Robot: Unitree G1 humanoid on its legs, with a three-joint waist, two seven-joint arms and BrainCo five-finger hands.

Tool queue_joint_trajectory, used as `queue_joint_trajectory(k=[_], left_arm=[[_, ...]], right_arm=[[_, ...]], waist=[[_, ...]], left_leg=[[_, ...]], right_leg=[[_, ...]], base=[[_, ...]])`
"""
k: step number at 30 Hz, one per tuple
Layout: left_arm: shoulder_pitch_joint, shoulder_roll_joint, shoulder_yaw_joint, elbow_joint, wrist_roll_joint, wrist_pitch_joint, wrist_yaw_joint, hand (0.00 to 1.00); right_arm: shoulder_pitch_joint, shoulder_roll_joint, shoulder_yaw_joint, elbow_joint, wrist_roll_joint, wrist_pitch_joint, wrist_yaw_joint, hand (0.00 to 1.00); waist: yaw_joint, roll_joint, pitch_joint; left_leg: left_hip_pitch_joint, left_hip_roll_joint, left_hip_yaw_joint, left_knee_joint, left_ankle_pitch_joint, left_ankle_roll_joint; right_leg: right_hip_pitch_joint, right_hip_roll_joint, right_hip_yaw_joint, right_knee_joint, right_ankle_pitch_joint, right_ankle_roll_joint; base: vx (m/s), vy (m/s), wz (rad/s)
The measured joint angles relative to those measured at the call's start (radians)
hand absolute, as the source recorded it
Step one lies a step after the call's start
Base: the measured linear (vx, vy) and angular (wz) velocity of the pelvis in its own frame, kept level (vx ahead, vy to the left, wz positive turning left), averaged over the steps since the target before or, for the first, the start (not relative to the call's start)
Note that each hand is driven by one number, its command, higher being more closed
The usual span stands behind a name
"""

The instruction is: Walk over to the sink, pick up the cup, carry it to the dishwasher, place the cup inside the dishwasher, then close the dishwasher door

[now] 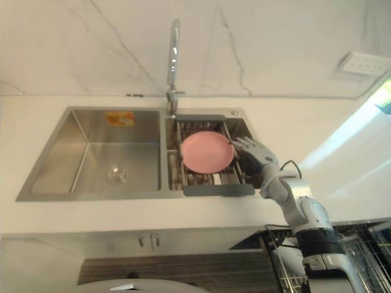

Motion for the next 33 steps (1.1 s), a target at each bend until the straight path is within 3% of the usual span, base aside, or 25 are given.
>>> queue_joint_trajectory(k=[5,8,13,23,33], left_arm=[[-0.002,-0.001,-0.016,0.000,0.005,0.001,-0.002,0.00],[-0.003,-0.001,-0.030,0.000,0.019,0.004,-0.004,0.00],[-0.004,-0.011,-0.030,0.000,0.020,0.010,-0.021,0.00],[-0.007,-0.013,-0.034,-0.003,0.040,0.008,-0.027,0.00],[-0.008,-0.012,-0.031,-0.004,0.045,0.009,-0.029,0.00]], right_arm=[[-0.001,0.039,0.026,0.023,-0.030,0.023,-0.001,0.00],[-0.022,0.055,0.049,0.061,-0.040,0.076,-0.005,0.00],[-0.036,0.103,0.082,0.119,-0.055,0.125,-0.082,0.00],[-0.037,0.140,0.084,0.127,-0.120,0.152,-0.130,0.00],[-0.081,0.167,0.116,0.204,-0.160,0.204,-0.232,0.00]], waist=[[0.002,0.008,0.001],[0.010,0.008,0.003],[0.020,0.013,0.008],[0.028,0.013,0.027],[0.043,0.012,0.035]], left_leg=[[-0.007,-0.005,-0.018,0.000,0.003,0.000],[-0.007,-0.008,-0.024,0.000,0.003,-0.001],[-0.008,-0.009,-0.025,0.000,0.003,-0.002],[-0.009,-0.014,-0.052,0.000,0.007,0.004],[0.000,-0.017,-0.069,-0.001,0.009,0.005]], right_leg=[[0.002,-0.005,-0.016,0.003,-0.001,0.001],[0.006,-0.008,-0.024,0.005,-0.003,0.001],[0.006,-0.008,-0.026,0.005,-0.007,-0.003],[0.020,-0.009,-0.056,0.006,-0.011,0.007],[0.036,-0.010,-0.073,0.010,-0.016,0.009]], base=[[-0.02,0.019,0.09],[-0.01,0.033,0.10],[0.00,0.000,0.00],[0.02,0.004,0.08],[0.00,0.005,0.03]])
